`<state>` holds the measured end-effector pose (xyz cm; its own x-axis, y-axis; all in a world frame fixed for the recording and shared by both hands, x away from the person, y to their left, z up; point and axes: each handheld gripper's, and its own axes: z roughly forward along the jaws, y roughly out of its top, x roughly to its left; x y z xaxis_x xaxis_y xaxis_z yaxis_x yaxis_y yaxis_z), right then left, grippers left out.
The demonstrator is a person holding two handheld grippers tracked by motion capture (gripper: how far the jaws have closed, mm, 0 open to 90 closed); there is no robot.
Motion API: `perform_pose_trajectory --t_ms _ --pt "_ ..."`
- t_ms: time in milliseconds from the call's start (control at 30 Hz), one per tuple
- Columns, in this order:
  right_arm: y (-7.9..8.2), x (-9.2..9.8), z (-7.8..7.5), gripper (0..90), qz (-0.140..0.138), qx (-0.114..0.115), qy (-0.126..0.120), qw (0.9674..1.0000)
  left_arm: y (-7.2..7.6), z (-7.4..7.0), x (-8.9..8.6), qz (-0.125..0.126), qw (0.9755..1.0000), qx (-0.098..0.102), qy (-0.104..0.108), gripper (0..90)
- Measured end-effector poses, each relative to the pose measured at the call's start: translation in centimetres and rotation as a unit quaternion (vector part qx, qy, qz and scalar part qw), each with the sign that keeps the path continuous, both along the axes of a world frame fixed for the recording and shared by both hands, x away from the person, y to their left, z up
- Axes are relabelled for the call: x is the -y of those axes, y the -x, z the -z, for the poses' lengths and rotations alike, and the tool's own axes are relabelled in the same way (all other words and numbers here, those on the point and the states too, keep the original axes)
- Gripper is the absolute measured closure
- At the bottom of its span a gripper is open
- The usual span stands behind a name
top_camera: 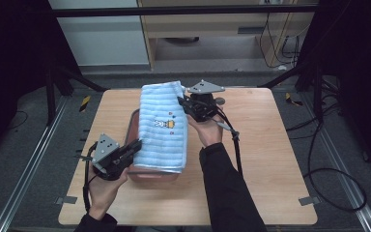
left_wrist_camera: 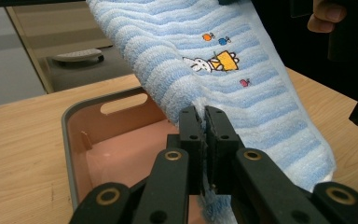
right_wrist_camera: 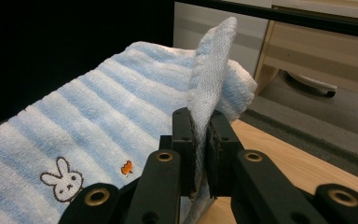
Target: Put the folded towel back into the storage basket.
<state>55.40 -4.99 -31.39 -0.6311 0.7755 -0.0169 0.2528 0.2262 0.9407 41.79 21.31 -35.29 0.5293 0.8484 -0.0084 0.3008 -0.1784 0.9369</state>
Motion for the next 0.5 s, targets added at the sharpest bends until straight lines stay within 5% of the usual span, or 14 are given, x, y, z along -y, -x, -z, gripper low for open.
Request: perform_pose_trajectory --t_ms 500 --pt "-2.1 -2.4 1.2 83.8 -0.010 -0.006 0.004 0.9999 -1.3 0.9 -1.2 -0.026 0.9996 -0.012 0.001 86.1"
